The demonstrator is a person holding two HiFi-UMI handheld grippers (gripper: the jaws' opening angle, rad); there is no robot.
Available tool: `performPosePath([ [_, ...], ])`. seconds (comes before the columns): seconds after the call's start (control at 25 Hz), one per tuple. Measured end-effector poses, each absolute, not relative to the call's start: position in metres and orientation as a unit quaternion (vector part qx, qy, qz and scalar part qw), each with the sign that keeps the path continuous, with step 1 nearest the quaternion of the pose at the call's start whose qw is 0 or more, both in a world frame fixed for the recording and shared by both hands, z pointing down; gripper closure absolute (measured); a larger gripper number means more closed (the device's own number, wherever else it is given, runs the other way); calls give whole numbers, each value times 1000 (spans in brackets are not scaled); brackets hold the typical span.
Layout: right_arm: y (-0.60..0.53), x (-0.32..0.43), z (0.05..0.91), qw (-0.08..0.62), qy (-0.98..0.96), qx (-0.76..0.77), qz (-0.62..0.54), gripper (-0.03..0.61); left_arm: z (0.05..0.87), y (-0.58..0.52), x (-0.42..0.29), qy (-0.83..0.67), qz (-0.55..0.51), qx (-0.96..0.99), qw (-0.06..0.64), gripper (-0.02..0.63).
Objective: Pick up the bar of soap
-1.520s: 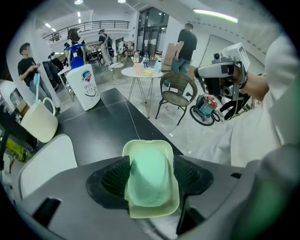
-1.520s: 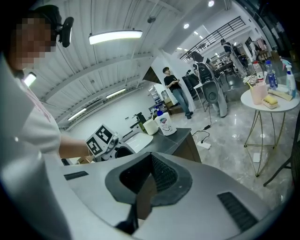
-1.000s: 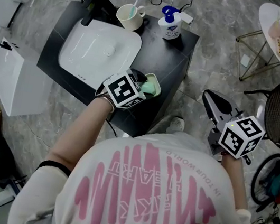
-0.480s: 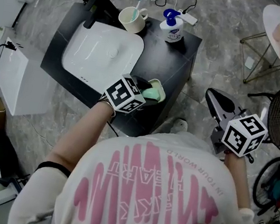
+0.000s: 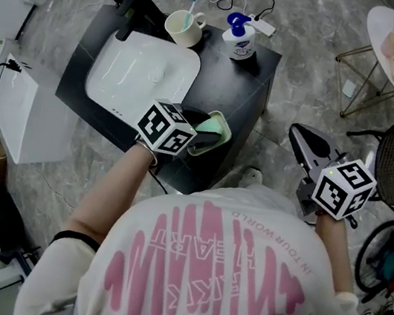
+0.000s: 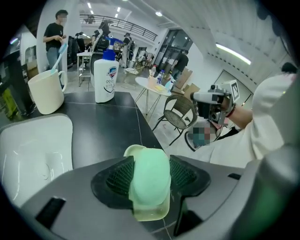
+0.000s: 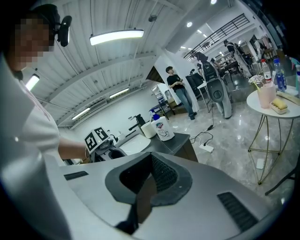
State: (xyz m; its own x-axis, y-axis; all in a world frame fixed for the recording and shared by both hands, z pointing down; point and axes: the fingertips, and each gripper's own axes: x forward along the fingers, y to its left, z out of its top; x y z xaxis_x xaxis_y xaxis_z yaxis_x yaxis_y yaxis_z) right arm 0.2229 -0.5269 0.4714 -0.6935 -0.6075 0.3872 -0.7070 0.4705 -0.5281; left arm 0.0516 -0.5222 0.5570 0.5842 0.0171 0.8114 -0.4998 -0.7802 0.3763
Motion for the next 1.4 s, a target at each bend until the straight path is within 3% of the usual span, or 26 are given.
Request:
performPosePath([
  [0.36,-526,214,466,70,-855,387,338,572,497,-540,52,-184,249,883,352,365],
  [0.72,-525,191,439,60,-865,392,309,572,385,-550,26,-262,-21,927,267,365],
  [0.92,-516,167,414,32,-877,384,288,572,344,-533,1,-263,-81,933,232,365],
  [1.4,-451,110,387,24,-876,402,265,572,305,-465,-75,-281,-112,938,170,365],
])
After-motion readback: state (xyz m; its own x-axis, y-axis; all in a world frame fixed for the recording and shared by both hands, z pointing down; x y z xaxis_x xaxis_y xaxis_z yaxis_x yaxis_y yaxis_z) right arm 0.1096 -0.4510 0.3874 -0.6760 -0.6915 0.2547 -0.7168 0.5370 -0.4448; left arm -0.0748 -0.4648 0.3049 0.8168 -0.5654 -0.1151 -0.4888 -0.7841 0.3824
